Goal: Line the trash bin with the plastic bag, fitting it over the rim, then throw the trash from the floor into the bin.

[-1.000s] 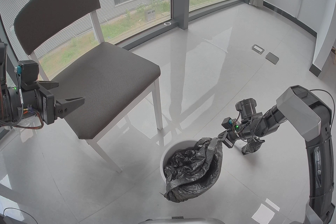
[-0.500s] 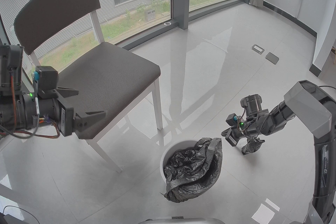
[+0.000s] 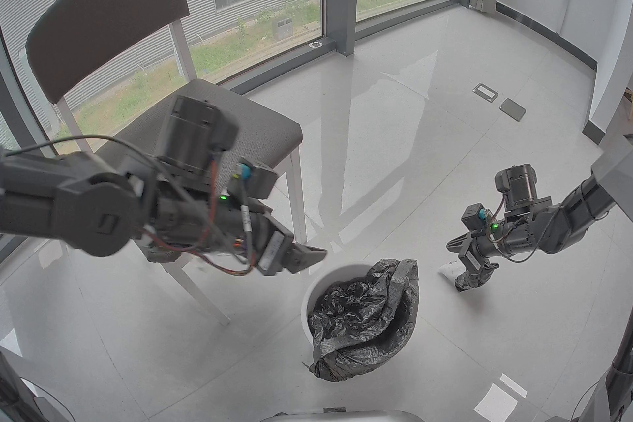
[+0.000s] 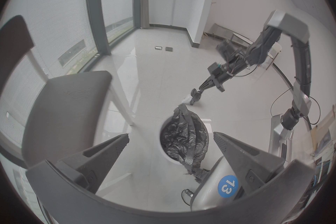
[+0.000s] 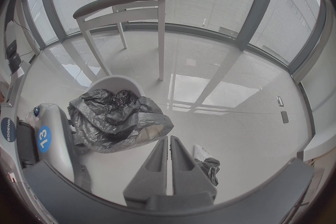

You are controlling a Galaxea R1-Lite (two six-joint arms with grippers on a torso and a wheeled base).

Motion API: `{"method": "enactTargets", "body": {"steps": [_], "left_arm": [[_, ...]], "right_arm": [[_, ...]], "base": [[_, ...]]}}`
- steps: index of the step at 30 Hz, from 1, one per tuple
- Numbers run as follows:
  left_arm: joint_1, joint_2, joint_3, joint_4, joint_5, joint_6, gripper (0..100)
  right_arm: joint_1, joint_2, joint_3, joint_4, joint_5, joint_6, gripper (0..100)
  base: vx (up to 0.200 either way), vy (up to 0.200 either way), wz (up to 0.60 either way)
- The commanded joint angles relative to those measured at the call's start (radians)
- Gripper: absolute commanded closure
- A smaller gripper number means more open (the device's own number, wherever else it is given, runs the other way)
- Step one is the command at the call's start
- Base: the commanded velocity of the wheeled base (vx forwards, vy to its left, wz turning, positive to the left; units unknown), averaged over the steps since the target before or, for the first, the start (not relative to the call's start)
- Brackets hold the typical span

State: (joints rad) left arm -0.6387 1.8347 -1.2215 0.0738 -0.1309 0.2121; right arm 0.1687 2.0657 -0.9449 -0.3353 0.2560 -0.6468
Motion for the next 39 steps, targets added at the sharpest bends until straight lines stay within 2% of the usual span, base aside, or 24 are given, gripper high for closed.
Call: {"method": "enactTargets", "body": {"steps": [1,7,13,20,25,31,39], "left_arm": [[-0.111,0.276,-0.145,0.004,0.008,-0.008,0],[-0.118,0.394,-0.205,0.003,0.016,0.010,0],[-0.101,0.502,-0.300,0.009,0.085,0.044,0],[-0.125,0.606,-0.395,0.046,0.089,0.050,0],[-0.128,0.703,-0.513,0.081,0.125,0.125,0],[-0.142,0.770,-0.618,0.153,0.126,0.124,0],[-0.136,0.851,-0.704,0.155,0.125,0.121,0]], "right_arm": [[-0.015,-0.156,0.121,-0.024,0.000,-0.001,100],[-0.018,-0.184,0.127,-0.024,0.000,0.001,100],[-0.018,-0.188,0.127,-0.025,0.002,0.001,100],[-0.018,-0.205,0.127,-0.025,0.002,0.001,100],[-0.020,-0.225,0.130,-0.024,0.003,-0.002,100],[-0.014,-0.234,0.140,-0.025,0.003,-0.001,100],[-0.011,-0.240,0.146,-0.025,0.003,-0.001,100]], "base": [[0.000,0.000,0.00],[0.000,0.000,0.00],[0.000,0.000,0.00],[0.000,0.000,0.00],[0.000,0.000,0.00],[0.000,0.000,0.00],[0.000,0.000,0.00]]}}
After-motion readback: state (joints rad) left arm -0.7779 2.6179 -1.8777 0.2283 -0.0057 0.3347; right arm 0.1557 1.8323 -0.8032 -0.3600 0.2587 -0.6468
